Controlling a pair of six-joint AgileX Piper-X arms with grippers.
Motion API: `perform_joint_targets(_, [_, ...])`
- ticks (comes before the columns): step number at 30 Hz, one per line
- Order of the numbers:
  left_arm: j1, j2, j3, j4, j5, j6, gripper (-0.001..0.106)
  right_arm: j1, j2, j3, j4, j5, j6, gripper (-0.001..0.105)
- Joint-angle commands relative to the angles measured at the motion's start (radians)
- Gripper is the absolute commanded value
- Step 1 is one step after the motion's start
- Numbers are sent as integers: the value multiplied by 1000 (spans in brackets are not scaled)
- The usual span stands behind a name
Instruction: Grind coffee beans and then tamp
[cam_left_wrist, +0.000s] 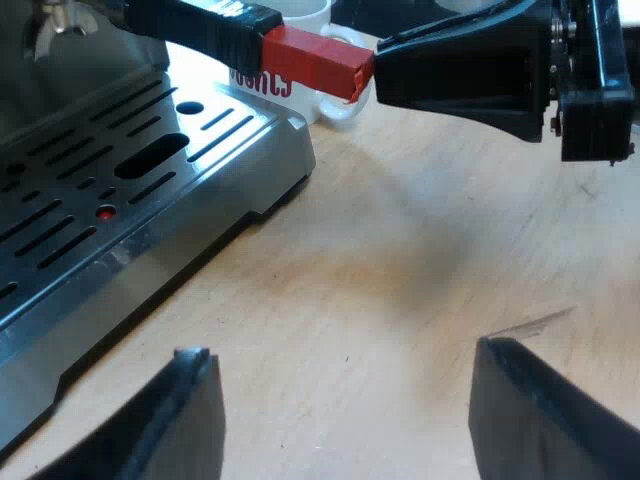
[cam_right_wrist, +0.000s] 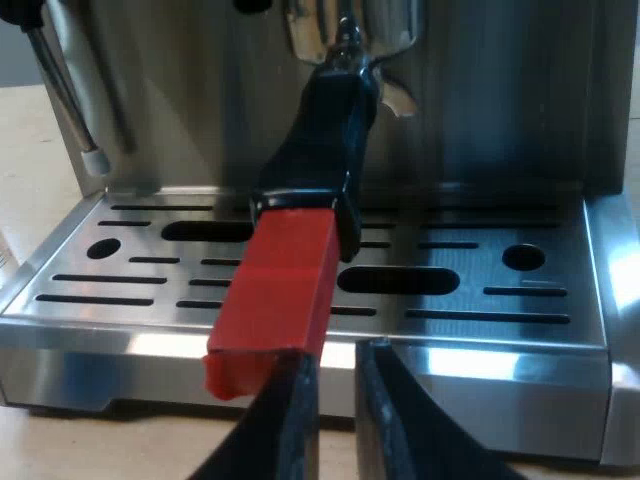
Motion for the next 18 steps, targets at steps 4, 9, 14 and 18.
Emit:
perform_joint_targets(4, [-2, -1, -2, -16, 13, -12, 56, -19, 4, -11, -45, 61, -5, 11])
perform_joint_targets(9, [-2, -1, -2, -16, 13, -12, 56, -19, 4, -11, -45, 49, -5, 11])
perform_joint_targets(14, [-2, -1, -2, -16, 13, -12, 56, -16, 4, -11, -45, -4, -5, 11])
perform_joint_targets(18, [-2, -1, -2, -16, 13, -12, 56, 3, 2, -11, -35, 1, -5, 11])
